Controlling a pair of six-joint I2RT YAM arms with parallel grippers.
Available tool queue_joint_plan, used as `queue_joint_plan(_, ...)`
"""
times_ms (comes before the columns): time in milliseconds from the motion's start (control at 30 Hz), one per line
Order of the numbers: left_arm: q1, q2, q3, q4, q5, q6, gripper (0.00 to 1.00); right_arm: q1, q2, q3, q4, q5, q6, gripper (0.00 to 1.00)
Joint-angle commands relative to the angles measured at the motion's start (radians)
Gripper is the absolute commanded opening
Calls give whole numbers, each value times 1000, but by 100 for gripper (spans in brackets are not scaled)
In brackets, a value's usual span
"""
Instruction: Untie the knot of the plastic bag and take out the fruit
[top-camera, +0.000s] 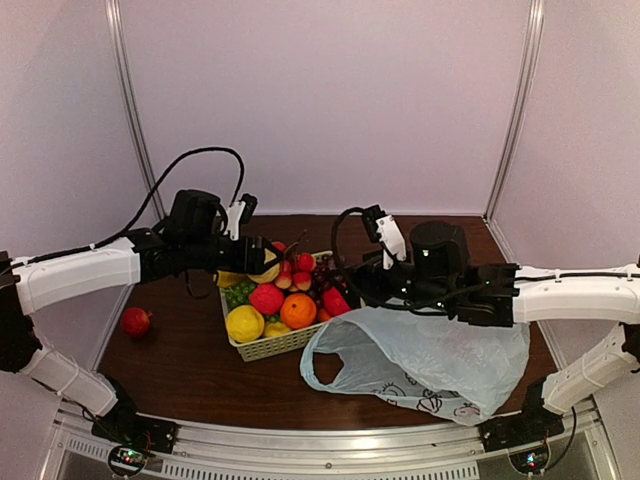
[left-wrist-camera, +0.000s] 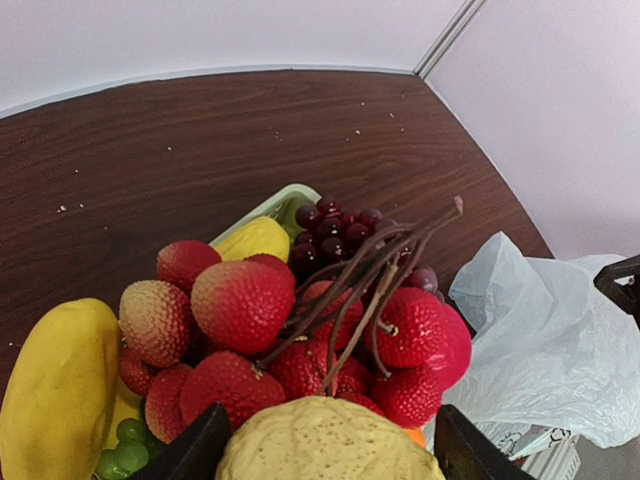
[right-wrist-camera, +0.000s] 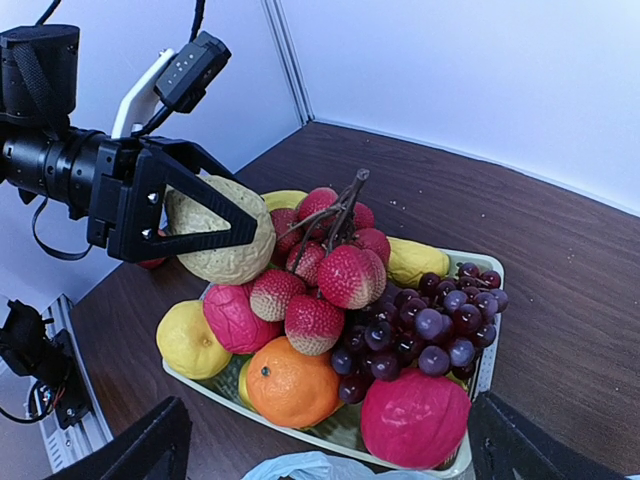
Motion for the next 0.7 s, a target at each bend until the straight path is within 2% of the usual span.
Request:
queue_joint_plan(0, -5, 21, -27, 37, -34, 2, 54, -3, -27, -19, 7, 22, 14, 97)
queue_joint_plan(233, -5, 26, -39, 38, -34, 3, 58, -3, -28, -26, 8, 24, 18, 97)
queue_joint_plan(400, -5, 19, -32, 20, -46, 5, 75, -2, -32, -28, 12, 23, 23, 97)
queue_joint_plan(667, -5, -8, -31, -16, -90, 1, 90, -3, -38, -32, 13, 22, 24, 97)
